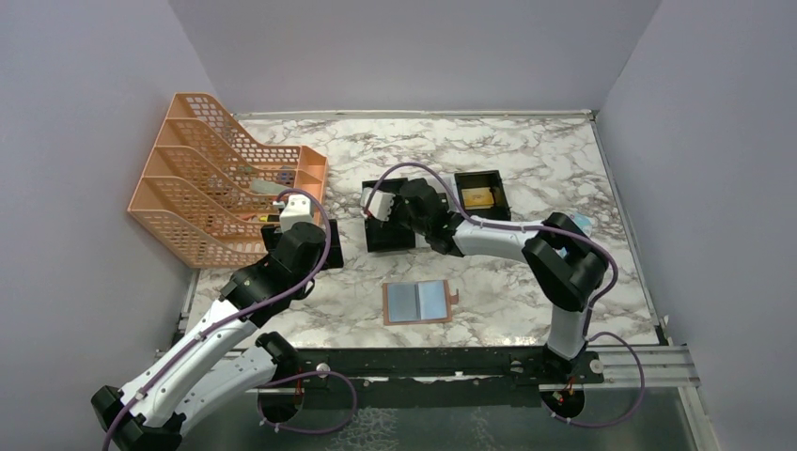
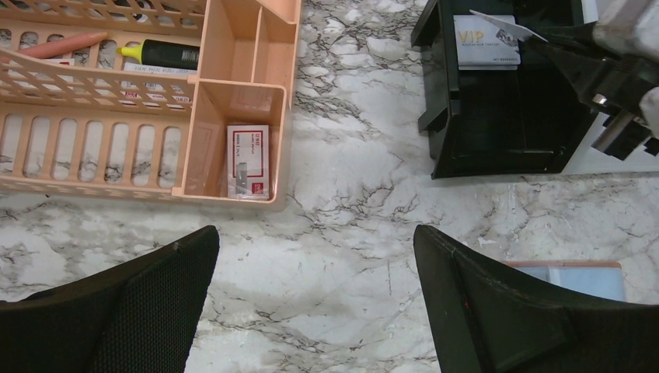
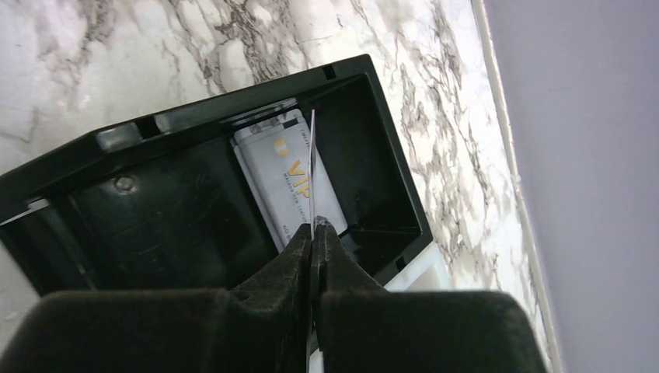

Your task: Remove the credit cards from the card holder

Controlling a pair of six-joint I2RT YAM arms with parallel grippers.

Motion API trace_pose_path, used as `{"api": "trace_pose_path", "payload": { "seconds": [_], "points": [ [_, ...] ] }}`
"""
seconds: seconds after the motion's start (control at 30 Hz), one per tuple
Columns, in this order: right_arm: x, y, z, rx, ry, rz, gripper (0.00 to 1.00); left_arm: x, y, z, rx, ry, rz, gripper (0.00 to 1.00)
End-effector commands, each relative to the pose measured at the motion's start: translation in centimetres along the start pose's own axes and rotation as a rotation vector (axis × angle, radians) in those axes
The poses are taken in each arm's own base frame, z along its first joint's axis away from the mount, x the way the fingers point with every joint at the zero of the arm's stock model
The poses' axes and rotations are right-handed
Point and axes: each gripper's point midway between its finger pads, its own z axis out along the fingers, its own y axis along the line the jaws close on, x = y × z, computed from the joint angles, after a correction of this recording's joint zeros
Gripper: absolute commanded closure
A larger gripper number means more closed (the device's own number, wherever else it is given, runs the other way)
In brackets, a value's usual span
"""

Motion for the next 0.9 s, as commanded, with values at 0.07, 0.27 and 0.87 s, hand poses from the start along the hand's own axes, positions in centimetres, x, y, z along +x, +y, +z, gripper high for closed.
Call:
{"api": "trace_pose_path", "payload": {
  "seconds": [0.07,0.27,0.87],
  "points": [
    [0.3,-1.7,1.8,0.079,0.024,-0.110,0.99,-0.3,0.7,-0.2,-0.028,-0.014,-0.006,0.01],
    [1.0,-2.2,3.4,0.107,0.067,-0.155,0.99,-0.3,0.8,-0.3,-0.028,-0.018,-0.007,0.01],
    [3.0,-0.5,6.4,0.066,0.102,-0.250,0.94,-0.4,0.8,-0.6,-0.013,-0.023,-0.009,0.01]
  ]
}}
